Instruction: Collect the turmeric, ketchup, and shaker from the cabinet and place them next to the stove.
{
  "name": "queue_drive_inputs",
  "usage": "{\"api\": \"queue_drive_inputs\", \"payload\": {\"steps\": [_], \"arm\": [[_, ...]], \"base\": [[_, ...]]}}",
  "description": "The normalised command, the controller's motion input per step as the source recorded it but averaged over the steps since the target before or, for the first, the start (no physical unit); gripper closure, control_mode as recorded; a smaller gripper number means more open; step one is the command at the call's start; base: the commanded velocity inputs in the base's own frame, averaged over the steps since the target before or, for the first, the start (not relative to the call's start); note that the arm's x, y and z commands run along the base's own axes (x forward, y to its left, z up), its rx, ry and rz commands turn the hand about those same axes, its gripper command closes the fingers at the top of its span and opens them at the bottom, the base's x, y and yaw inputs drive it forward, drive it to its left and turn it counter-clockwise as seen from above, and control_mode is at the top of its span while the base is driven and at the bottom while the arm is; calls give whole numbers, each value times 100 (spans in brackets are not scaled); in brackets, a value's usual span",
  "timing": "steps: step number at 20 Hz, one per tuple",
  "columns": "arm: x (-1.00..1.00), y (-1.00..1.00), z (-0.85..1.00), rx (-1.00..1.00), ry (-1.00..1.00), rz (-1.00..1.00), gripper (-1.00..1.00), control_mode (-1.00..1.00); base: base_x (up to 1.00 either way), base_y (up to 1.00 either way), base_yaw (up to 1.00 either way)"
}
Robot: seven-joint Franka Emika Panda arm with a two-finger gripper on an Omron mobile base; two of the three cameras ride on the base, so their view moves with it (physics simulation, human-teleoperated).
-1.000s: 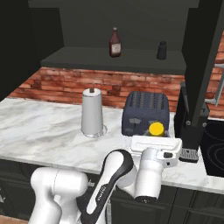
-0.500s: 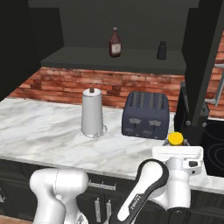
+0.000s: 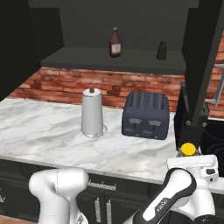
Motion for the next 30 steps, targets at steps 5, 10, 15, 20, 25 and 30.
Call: {"api": "queue_drive_inputs", "payload": {"steps": [5,10,15,20,25,30], "arm": [[22,-31,-32,-1,8,4,100,-100],[31,-10,-36,-2,9,7,100,-100],[36,-23,-43,0,6,14,100,-100],[27,-30,-21,0,9,9,100,-100],[5,-18,-18,0,5,2,100,-100],[3,-6,-28,0,6,0,100,-100]], "base": [[0,0,0],[0,0,0],[0,0,0],[0,0,0],[0,0,0],[0,0,0]]}}
